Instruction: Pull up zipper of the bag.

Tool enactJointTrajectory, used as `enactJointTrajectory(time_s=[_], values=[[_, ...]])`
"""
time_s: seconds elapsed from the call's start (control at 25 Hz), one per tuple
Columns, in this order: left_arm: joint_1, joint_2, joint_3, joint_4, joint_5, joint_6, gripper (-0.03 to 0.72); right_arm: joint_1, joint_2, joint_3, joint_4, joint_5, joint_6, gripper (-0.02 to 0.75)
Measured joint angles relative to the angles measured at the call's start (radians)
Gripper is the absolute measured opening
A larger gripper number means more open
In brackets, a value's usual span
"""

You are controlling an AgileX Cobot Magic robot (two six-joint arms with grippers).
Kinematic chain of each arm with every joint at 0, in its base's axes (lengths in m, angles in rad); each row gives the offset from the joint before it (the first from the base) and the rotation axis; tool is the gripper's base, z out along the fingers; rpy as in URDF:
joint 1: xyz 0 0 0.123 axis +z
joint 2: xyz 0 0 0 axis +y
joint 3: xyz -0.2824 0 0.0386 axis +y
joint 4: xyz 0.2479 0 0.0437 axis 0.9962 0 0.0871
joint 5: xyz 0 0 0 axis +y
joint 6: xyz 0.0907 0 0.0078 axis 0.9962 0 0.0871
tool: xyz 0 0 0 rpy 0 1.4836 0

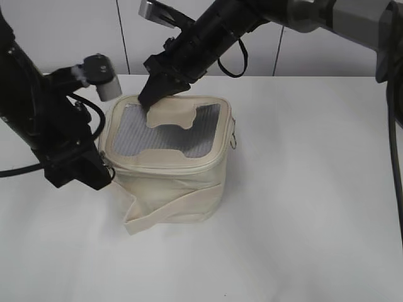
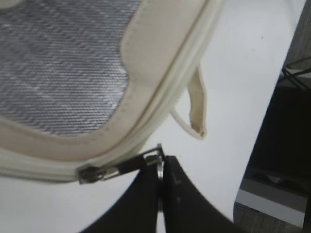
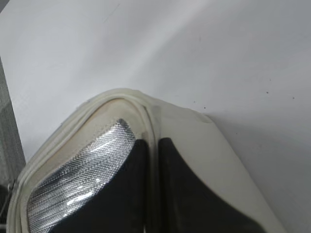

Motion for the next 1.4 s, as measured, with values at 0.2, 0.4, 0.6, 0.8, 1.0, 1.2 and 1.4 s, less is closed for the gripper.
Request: enactJointTrajectory(time_s=[0.2, 0.4, 0.6, 0.8, 1.0, 1.2, 1.4], values=[[-0.132, 0.0, 0.0, 0.0, -0.019, -0.049, -0.008, -0.006, 0.0, 0.0, 0.0, 0.0, 0.018, 0.044], [-0.275, 0.0, 0.0, -0.017, -0.22, -0.05, -0.008, -0.007, 0.0, 0.0, 0.002, -0.003, 0.021, 0.044], [-0.285, 0.0, 0.0, 0.005, -0.245, -0.148, 0.01, -0.017, 0.0, 0.0, 0.007, -0.006, 0.022, 0.062], [-0.165, -0.006, 0.0, 0.022, -0.104, -0.213, 0.237, -0.081, -0.023, 0.0, 0.012, -0.001, 0.04, 0.364], [-0.056, -0.085, 0.0, 0.022, -0.119, -0.249, 0.337, -0.182, -0.093, 0.041, -0.011, 0.006, 0.061, 0.361], [0.017, -0.123, -0.044, 0.009, -0.291, -0.251, 0.344, -0.306, -0.275, 0.392, 0.059, -0.102, -0.027, 0.357], [0.034, 0.056, -0.286, -0.101, -0.237, -0.123, 0.348, -0.409, -0.566, 0.974, 0.352, -0.318, -0.396, 0.357]])
